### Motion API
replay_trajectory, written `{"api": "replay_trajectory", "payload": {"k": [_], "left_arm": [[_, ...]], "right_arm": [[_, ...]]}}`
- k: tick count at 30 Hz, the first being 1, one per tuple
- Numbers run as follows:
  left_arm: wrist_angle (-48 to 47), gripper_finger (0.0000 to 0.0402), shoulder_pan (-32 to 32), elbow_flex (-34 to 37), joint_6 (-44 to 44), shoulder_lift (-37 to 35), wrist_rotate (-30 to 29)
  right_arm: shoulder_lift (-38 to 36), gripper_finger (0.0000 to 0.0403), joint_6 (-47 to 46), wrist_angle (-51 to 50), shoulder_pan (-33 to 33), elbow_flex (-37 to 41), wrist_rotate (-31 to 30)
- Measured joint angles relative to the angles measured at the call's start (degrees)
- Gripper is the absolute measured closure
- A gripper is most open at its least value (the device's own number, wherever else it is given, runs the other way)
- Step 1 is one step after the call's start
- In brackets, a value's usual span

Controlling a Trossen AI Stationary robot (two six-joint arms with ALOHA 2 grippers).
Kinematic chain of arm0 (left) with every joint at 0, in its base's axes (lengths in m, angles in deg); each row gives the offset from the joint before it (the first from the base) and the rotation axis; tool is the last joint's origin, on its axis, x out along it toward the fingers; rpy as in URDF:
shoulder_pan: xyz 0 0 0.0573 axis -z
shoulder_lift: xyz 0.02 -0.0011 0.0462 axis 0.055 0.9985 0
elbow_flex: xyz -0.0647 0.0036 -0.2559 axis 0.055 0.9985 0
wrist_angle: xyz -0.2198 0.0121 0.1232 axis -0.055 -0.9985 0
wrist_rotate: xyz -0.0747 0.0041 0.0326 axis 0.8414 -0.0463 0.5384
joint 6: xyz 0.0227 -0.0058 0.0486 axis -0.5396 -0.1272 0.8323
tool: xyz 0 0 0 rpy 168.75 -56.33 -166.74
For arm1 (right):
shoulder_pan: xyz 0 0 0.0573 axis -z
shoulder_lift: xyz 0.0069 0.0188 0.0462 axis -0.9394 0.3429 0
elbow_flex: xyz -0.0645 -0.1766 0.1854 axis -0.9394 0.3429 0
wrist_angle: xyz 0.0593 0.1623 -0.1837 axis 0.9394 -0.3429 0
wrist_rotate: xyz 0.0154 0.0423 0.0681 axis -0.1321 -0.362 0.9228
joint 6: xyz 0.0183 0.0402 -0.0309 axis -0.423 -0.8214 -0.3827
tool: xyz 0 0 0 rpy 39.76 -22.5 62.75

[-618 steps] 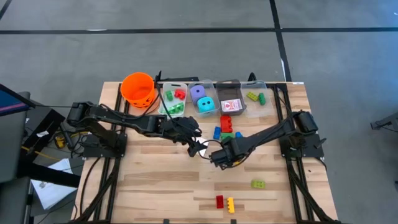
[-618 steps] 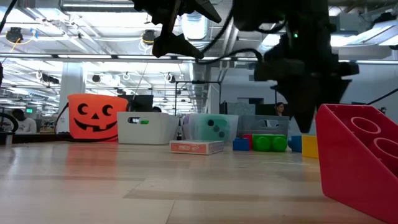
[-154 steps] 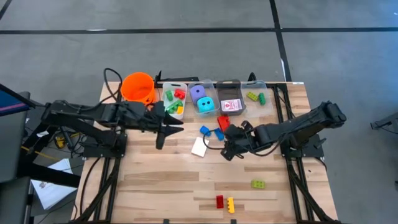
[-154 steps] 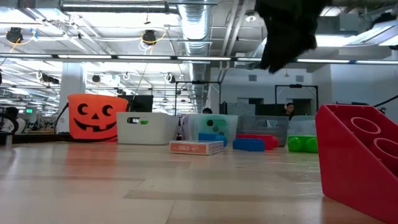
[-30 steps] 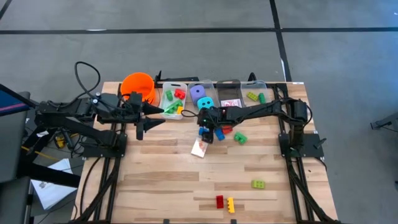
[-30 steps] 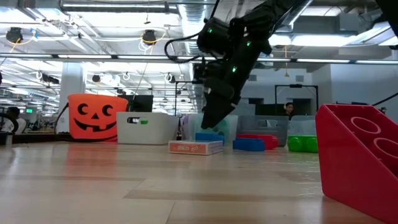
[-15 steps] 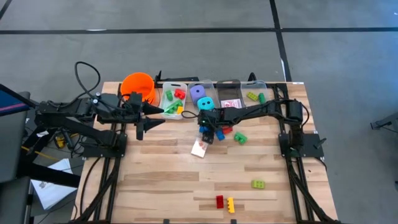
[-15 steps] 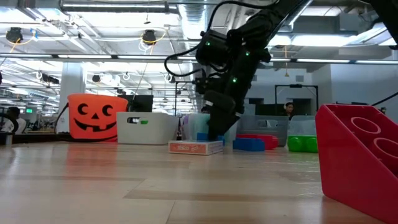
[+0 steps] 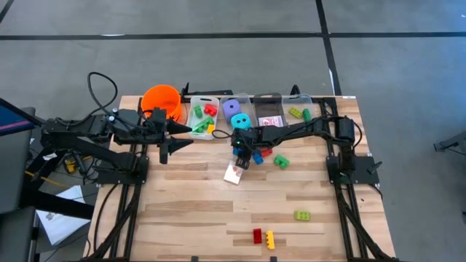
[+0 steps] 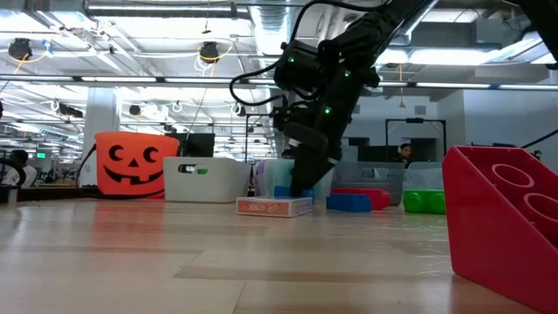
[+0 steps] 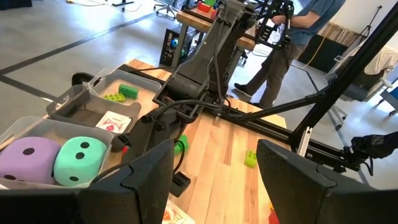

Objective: Pick & Place Toys
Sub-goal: Put the 1 stud blue game piece into the white bin

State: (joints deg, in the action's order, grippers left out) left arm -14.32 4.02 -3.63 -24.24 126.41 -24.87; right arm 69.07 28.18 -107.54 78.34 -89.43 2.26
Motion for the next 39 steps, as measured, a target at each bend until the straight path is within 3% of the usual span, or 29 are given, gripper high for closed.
{"api": "replay_trajectory", "payload": {"k": [8, 17, 21, 27, 30, 34, 39], "left_arm": [[0.0, 0.0178, 0.0, 0.0, 0.3, 0.0, 0.0], [0.0, 0.0178, 0.0, 0.0, 0.0, 0.0, -0.7], [-1.5, 0.0178, 0.0, 0.0, -0.7, 0.0, -0.8], [-3.5, 0.0178, -2.4, 0.0, -16.9, 0.0, -1.8], [-5.0, 0.0178, -4.1, 0.0, -23.5, 0.0, -1.1], [-6.4, 0.0178, -7.3, 0.0, -30.8, 0.0, 3.6], [-3.7, 0.0178, -10.4, 0.0, -35.8, 0.0, 9.7]], "right_arm": [[-3.3, 0.0274, -6.1, -1.0, 0.5, -1.5, -0.1], [-5.1, 0.0253, -5.6, 0.9, -1.7, -13.1, -1.9], [-5.1, 0.0263, -4.1, 0.3, -2.5, -18.0, -3.0], [-5.0, 0.0273, 1.0, -8.4, -5.7, -28.9, -4.3], [-5.0, 0.0258, 3.5, -11.3, -8.2, -33.4, -7.9], [-5.0, 0.0250, 5.0, -14.8, -11.3, -38.6, -11.9], [-5.1, 0.0271, 6.3, -15.9, -13.9, -41.5, -12.3]]}}
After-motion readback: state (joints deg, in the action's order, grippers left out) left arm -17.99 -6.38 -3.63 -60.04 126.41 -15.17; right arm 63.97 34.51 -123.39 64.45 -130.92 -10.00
